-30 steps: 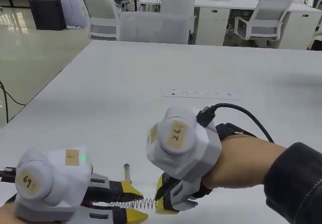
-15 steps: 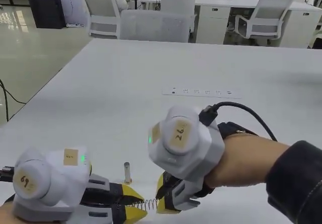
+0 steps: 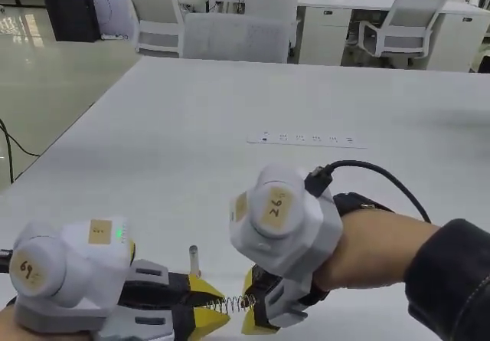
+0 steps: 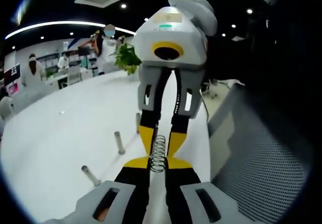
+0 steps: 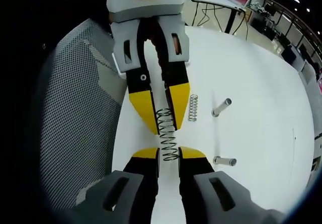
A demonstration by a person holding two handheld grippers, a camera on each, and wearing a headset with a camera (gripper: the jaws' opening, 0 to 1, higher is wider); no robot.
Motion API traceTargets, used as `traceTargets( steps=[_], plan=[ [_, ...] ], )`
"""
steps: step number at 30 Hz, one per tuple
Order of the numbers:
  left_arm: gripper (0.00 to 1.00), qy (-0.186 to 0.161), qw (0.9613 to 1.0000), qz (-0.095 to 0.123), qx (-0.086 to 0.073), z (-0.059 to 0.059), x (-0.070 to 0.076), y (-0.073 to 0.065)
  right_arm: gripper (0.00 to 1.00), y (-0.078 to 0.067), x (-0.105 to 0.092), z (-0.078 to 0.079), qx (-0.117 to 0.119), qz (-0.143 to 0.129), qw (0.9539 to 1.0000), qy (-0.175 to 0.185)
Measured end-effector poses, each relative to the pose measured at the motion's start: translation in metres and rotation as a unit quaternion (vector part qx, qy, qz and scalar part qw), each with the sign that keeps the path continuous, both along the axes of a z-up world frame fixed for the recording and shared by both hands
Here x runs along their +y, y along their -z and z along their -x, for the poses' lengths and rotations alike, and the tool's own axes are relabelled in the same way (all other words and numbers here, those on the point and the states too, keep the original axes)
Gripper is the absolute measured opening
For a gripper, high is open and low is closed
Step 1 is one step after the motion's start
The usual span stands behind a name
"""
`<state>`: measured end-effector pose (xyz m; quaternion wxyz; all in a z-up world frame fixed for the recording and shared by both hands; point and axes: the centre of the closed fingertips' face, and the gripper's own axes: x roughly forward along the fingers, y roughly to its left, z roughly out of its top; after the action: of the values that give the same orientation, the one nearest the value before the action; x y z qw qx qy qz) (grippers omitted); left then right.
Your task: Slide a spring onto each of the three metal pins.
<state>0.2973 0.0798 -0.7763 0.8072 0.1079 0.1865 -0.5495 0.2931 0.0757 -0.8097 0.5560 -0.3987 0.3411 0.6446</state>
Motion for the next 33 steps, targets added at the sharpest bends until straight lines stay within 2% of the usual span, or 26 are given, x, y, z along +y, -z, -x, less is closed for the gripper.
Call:
traceTargets(
  steps=[5, 12, 18, 24, 25, 33],
  plan=[
    [0.03, 0.001, 1.0000, -0.006, 0.002, 0.000, 0.000, 0.004, 0.08, -0.006, 0.001, -0.002, -0.004, -0.007, 1.0000, 0.003],
    [0.03, -0.003, 0.9999, -0.012, 0.002, -0.001, 0.001, 0.007, 0.08, -0.022, 0.008, -0.002, -0.013, -0.029, 0.9995, 0.002],
    [0.03, 0.001, 0.9998, -0.020, 0.006, 0.002, 0.001, 0.011, 0.08, -0.031, 0.018, 0.005, -0.002, -0.052, 0.9986, -0.001],
    [0.03, 0.003, 0.9998, -0.019, 0.008, 0.003, 0.000, 0.011, 0.08, -0.039, 0.027, 0.013, 0.008, -0.069, 0.9976, -0.007],
    [0.03, 0.006, 0.9998, -0.015, 0.010, 0.004, -0.001, 0.010, 0.08, -0.042, 0.032, 0.014, 0.011, -0.079, 0.9968, -0.008],
    [0.03, 0.005, 0.9998, -0.015, 0.009, 0.005, -0.002, 0.010, 0.08, -0.041, 0.033, 0.014, 0.008, -0.074, 0.9972, -0.012]
  ],
)
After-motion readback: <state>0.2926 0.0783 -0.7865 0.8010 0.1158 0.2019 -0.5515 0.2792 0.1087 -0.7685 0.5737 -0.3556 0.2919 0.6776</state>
